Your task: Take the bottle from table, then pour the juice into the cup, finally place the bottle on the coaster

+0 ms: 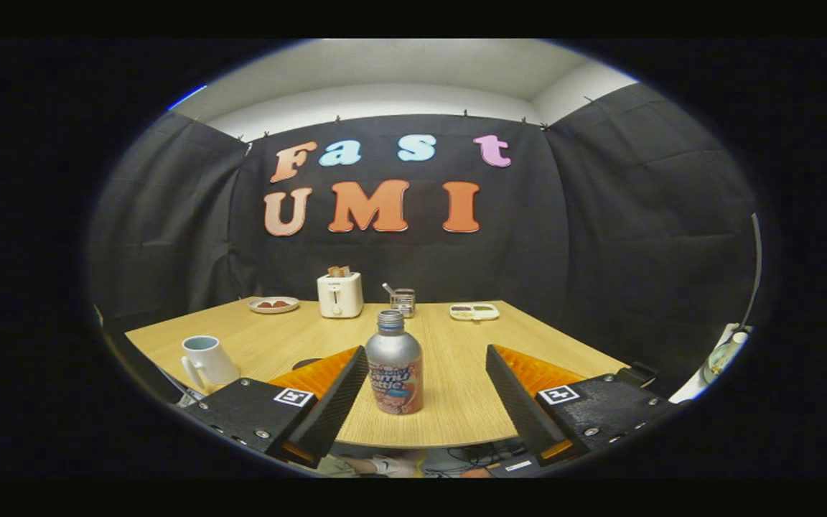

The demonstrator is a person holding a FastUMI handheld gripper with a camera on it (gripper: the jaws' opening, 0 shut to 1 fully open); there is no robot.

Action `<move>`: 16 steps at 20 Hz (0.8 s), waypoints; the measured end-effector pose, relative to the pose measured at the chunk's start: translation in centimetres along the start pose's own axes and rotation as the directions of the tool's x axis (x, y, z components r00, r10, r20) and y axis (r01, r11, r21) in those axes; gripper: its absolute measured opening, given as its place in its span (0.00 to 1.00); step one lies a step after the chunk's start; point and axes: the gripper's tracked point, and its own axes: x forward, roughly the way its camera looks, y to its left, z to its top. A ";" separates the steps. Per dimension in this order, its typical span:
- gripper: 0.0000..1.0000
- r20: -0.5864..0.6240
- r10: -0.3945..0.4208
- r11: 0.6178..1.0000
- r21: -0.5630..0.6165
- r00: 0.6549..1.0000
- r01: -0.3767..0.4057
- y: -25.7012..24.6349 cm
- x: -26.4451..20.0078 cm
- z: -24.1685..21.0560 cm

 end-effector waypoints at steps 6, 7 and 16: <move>0.98 -0.044 0.036 0.999 -0.011 0.998 -0.037 1.8 1.0 -1.9; 0.98 -0.057 0.048 0.999 -0.009 0.997 -0.049 2.3 1.2 -2.4; 0.98 -0.118 0.009 0.999 -0.043 0.993 -0.014 3.0 4.5 -6.7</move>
